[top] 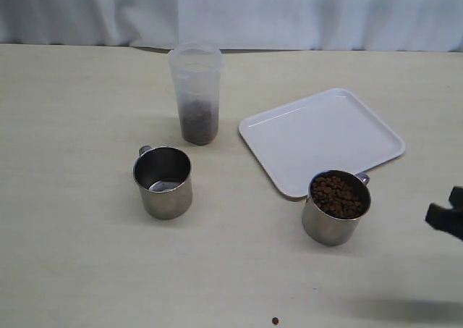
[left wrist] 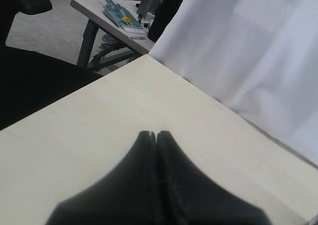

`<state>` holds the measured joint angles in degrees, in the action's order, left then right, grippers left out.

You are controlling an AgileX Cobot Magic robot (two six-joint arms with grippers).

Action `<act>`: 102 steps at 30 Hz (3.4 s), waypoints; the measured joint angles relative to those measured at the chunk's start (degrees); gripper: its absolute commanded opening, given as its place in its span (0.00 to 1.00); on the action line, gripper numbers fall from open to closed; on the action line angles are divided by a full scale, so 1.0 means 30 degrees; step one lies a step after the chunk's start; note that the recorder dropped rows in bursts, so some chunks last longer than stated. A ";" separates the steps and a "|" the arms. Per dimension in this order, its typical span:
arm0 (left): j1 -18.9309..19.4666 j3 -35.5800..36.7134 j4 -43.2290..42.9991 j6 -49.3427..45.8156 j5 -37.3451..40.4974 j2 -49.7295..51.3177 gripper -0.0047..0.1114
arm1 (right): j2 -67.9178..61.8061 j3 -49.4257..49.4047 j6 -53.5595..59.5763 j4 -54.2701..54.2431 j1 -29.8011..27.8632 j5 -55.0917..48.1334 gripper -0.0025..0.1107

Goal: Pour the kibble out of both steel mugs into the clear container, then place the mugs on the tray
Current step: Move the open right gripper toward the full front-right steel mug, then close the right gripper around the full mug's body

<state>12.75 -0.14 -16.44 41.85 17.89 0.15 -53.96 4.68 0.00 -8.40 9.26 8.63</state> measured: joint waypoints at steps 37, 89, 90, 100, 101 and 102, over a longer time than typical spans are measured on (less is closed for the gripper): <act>0.0000 0.0000 0.0000 0.0000 0.0000 0.0000 0.04 | -1.4424 -0.1472 0.0000 0.9412 0.1165 1.5165 0.28; 0.0000 0.0000 0.0000 0.0000 0.0000 0.0000 0.04 | -1.5398 0.0415 -0.0350 1.1958 0.1165 1.5376 0.64; 0.0000 0.0000 0.0000 0.0000 0.0000 0.0000 0.04 | -1.5398 0.0415 -0.0350 1.1958 0.1165 1.5648 0.64; 0.0000 0.0000 0.0000 0.0000 0.0000 0.0000 0.04 | -1.5575 0.0287 0.0235 1.1437 0.1165 1.6815 0.64; 0.0000 0.0000 0.0000 0.0000 0.0000 0.0000 0.04 | -1.5685 0.0202 0.0402 1.1396 0.1165 1.7170 0.64; 0.0000 0.0000 0.0000 0.0000 0.0000 0.0000 0.04 | -1.5852 0.0117 0.0666 1.1288 0.1165 1.7539 0.64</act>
<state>12.75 -0.14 -16.44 41.85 17.89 0.15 -101.51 5.04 2.00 25.47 12.75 61.25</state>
